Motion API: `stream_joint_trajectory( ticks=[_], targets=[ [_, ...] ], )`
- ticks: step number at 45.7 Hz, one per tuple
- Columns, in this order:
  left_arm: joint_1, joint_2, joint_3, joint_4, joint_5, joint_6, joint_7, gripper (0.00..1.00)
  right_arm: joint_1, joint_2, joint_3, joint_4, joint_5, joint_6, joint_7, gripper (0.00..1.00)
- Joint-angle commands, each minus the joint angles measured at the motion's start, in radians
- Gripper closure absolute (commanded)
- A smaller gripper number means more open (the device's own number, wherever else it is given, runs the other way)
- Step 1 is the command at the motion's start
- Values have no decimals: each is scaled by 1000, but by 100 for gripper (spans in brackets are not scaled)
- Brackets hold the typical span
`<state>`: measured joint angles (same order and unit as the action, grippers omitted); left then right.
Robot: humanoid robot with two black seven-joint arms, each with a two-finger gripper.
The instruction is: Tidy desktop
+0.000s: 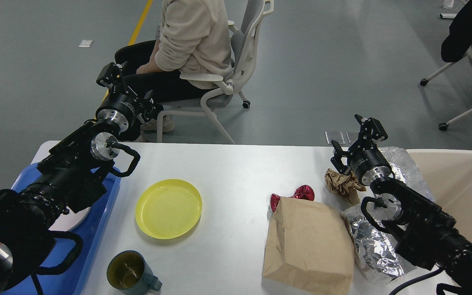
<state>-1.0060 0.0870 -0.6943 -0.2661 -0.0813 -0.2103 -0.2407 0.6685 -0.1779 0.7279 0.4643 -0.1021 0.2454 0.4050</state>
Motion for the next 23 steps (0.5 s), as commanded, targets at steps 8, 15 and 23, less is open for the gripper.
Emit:
stream_joint_trajectory(
  ticks=[8, 15, 23],
  targets=[
    [12, 5, 9, -4, -2, -23, 50, 3, 0, 0, 1, 0, 1, 0, 0, 0],
    [-5, 10, 6, -4, -3, -26, 112, 3, 0, 0, -1, 0, 1, 0, 0, 0],
    [-11, 79, -14, -2, -6, -11, 119, 3, 0, 0, 1, 0, 1, 0, 0, 0]
  ],
)
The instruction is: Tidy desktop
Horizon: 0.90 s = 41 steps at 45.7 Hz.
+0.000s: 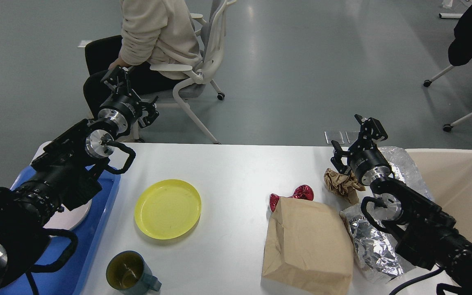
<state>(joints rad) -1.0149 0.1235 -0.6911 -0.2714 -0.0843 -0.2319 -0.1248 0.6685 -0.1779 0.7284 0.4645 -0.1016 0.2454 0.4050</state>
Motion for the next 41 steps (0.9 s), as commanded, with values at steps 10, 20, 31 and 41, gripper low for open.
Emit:
stream_joint_trajectory(
  ticks=[10, 20, 31, 41],
  targets=[
    [-11, 102, -5, 3, 0, 63, 10, 3, 0, 0, -1, -1, 0, 0, 0, 0],
    [-91, 146, 120, -2, 1, 62, 17, 3, 0, 0, 0, 0, 0, 0, 0, 0],
    [-195, 219, 401, -8, 3, 55, 71, 3, 0, 0, 0, -1, 0, 0, 0, 0],
    [-212, 228, 600, -9, 5, -4, 296, 3, -1, 0, 0, -1, 0, 0, 0, 0]
  ],
)
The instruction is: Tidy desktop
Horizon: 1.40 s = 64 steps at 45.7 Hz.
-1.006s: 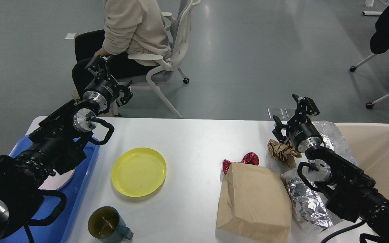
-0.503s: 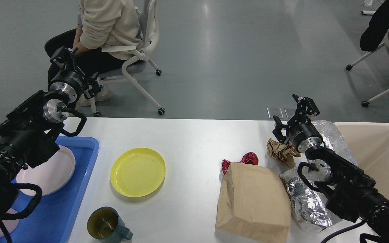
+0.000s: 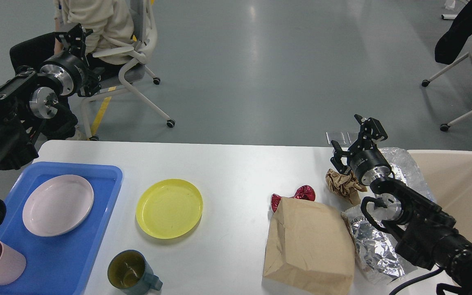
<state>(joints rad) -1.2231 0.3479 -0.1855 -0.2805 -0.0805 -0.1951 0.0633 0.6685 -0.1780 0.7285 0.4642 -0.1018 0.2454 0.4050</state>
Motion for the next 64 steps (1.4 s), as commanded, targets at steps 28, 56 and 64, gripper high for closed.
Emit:
stream_joint_trajectory(
  ticks=[28, 56, 64],
  targets=[
    [-197, 138, 606, -233, 10, -358, 490, 3, 0, 0, 0, -1, -1, 0, 0, 0],
    [-401, 145, 1021, -364, 27, -765, 483, 3, 0, 0, -1, 1, -1, 0, 0, 0],
    [-464, 137, 1101, -466, 28, -765, 481, 3, 0, 0, 0, -1, 1, 0, 0, 0]
  ],
)
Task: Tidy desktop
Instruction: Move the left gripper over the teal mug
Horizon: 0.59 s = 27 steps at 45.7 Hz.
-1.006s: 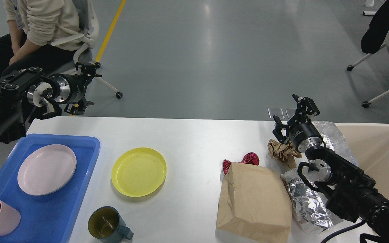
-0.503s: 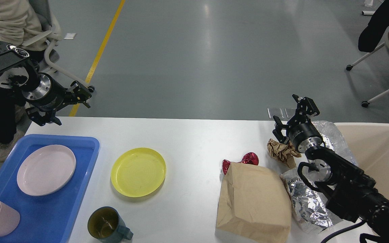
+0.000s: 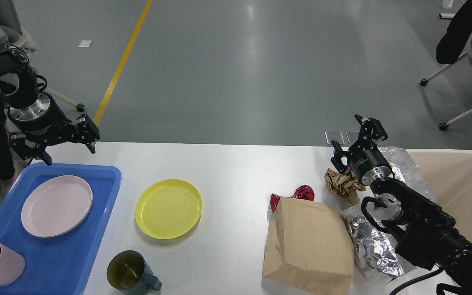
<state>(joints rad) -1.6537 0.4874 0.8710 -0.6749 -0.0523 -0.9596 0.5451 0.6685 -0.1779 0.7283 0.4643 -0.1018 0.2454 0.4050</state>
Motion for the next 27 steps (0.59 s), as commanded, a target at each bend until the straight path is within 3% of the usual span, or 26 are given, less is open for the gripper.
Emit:
stream_joint_trajectory(
  ticks=[1, 27],
  targets=[
    [-40, -6, 49, -87, 0, 0, -1, 3, -1, 0, -1, -1, 1, 0, 0, 0],
    [-44, -157, 2, -115, -3, 0, -2, 3, -1, 0, 0, -1, 1, 0, 0, 0]
  ],
)
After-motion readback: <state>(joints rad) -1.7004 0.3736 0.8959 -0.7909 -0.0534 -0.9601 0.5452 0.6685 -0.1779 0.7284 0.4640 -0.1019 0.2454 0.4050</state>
